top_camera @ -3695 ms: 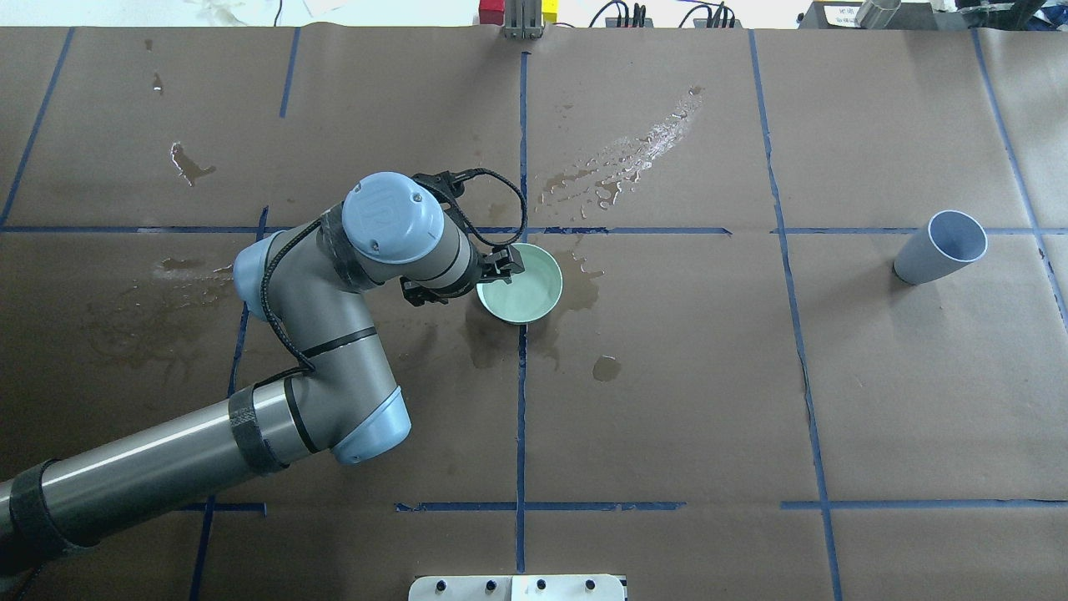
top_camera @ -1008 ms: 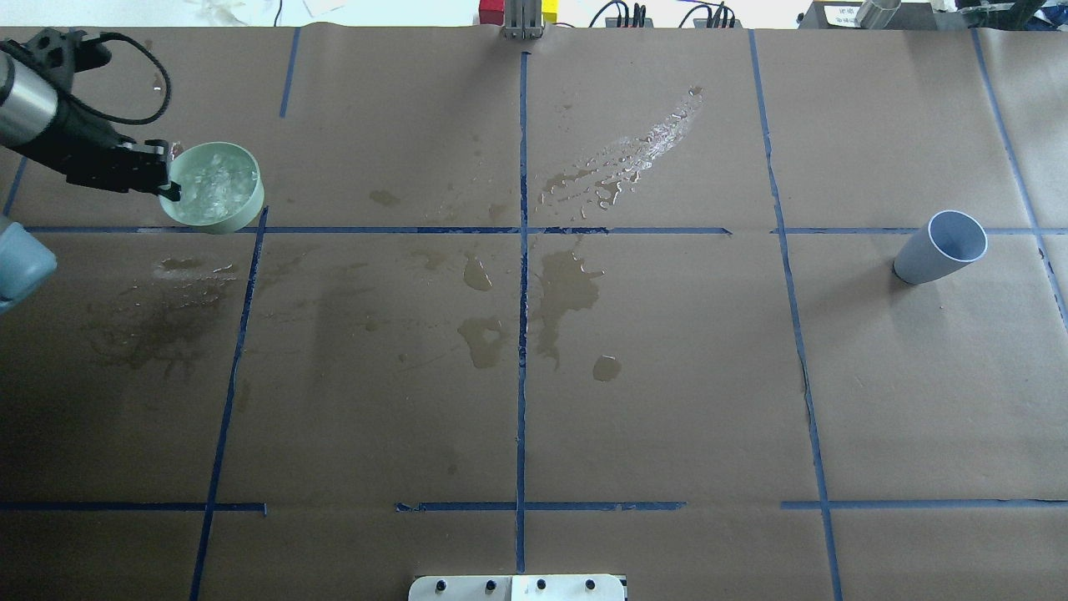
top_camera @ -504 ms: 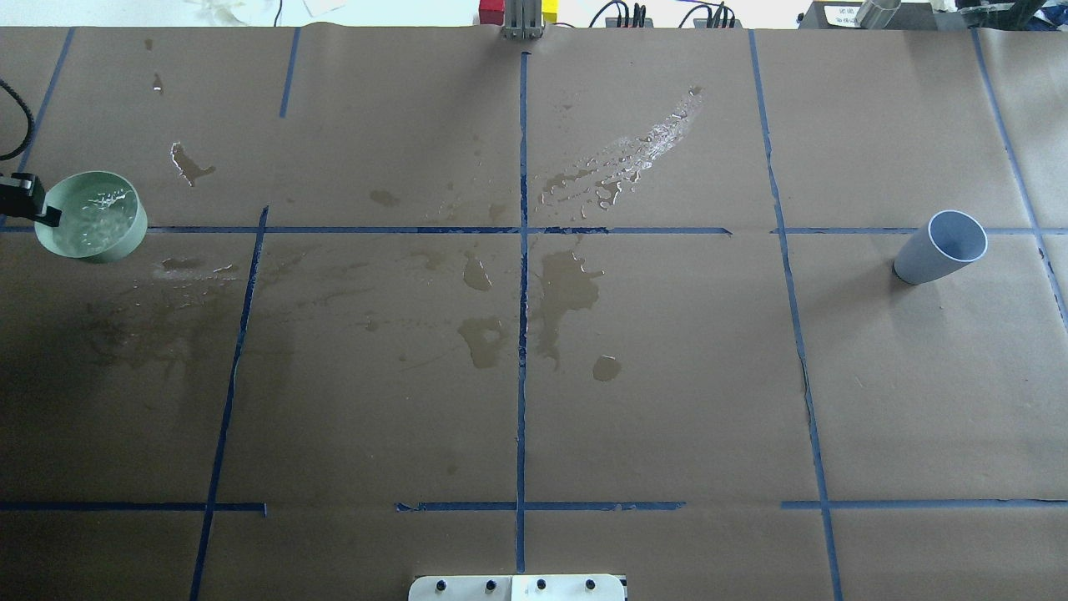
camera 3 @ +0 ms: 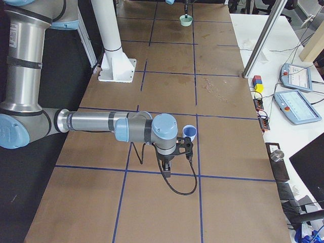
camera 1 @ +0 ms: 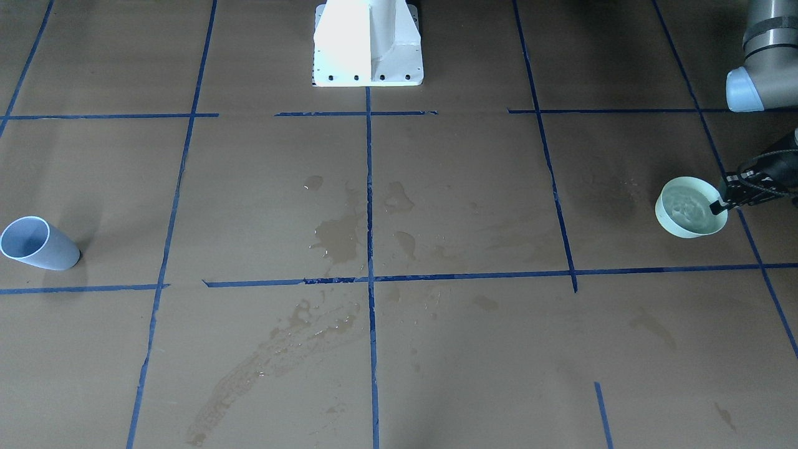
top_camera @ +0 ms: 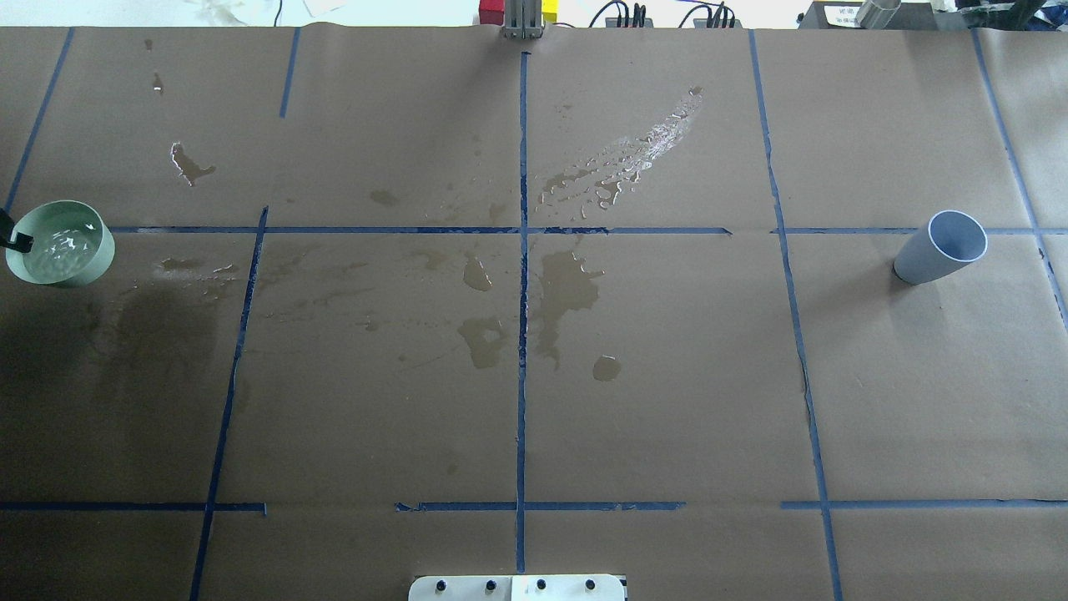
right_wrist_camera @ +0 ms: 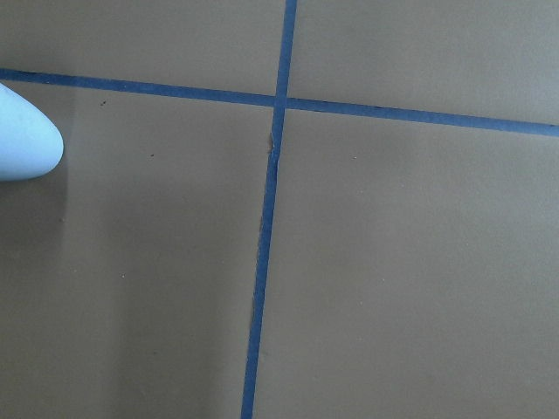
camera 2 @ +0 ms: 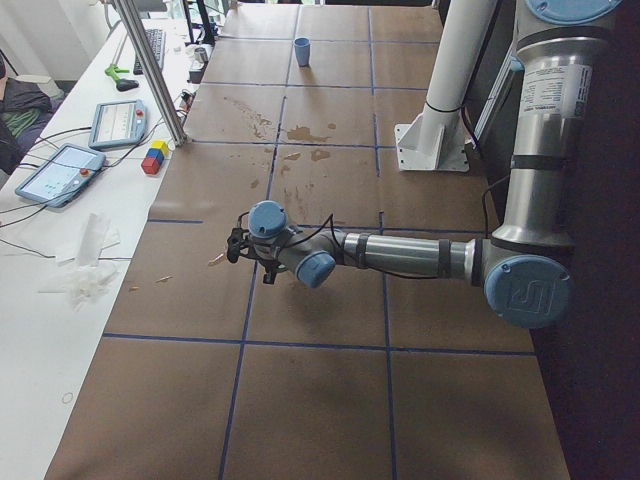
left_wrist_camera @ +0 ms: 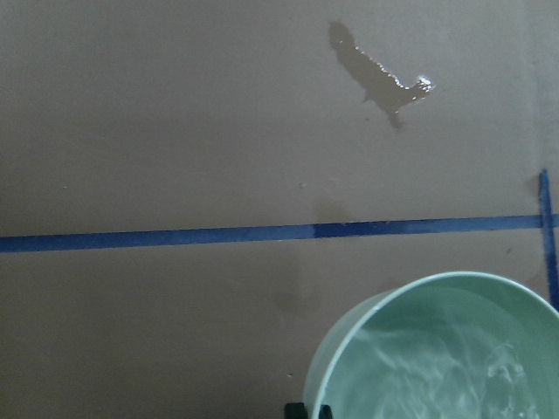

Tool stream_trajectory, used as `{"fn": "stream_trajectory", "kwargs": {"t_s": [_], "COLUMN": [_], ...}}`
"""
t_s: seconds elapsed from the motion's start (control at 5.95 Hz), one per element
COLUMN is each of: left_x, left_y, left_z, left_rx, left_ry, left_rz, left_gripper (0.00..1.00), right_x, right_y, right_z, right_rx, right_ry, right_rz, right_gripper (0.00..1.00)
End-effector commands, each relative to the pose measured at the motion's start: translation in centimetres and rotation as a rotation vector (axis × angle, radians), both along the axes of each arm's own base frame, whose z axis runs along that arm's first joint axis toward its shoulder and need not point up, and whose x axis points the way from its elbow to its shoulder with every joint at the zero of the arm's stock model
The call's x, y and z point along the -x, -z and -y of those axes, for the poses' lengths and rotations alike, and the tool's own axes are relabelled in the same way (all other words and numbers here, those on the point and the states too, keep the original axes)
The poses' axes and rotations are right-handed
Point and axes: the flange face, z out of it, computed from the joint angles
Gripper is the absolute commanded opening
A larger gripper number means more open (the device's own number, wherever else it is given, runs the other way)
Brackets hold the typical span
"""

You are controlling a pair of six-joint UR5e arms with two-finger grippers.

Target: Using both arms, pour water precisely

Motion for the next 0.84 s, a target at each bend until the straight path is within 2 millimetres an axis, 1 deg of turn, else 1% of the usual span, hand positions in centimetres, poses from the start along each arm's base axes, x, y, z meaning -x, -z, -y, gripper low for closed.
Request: {"fn": "stream_trajectory", "kwargs": {"t_s": [0.0,0.34,0.67], "left_x": [-0.3,-0.5,-2.3], "left_y": [-0.9,-0.4,-0.4], "left_z": [0.1,0.2,-0.2], "left_rx": [0.036,0.050,0.053], "left_ry": [0.022,0.035,0.002], "left_rz": [-0.008,-0.015,-0.015], "left_gripper": [0.00,0.00,0.00], "right_x": [0.0,0.1,0.1], "right_y": [0.0,0.0,0.0], "right_z": [0.0,0.0,0.0], "right_rx": [0.000,0.000,0.000], "right_ry": [0.001,0.002,0.002], "right_rz": [-0.001,0.001,0.001], "right_gripper": [1.00,1.00,1.00]}}
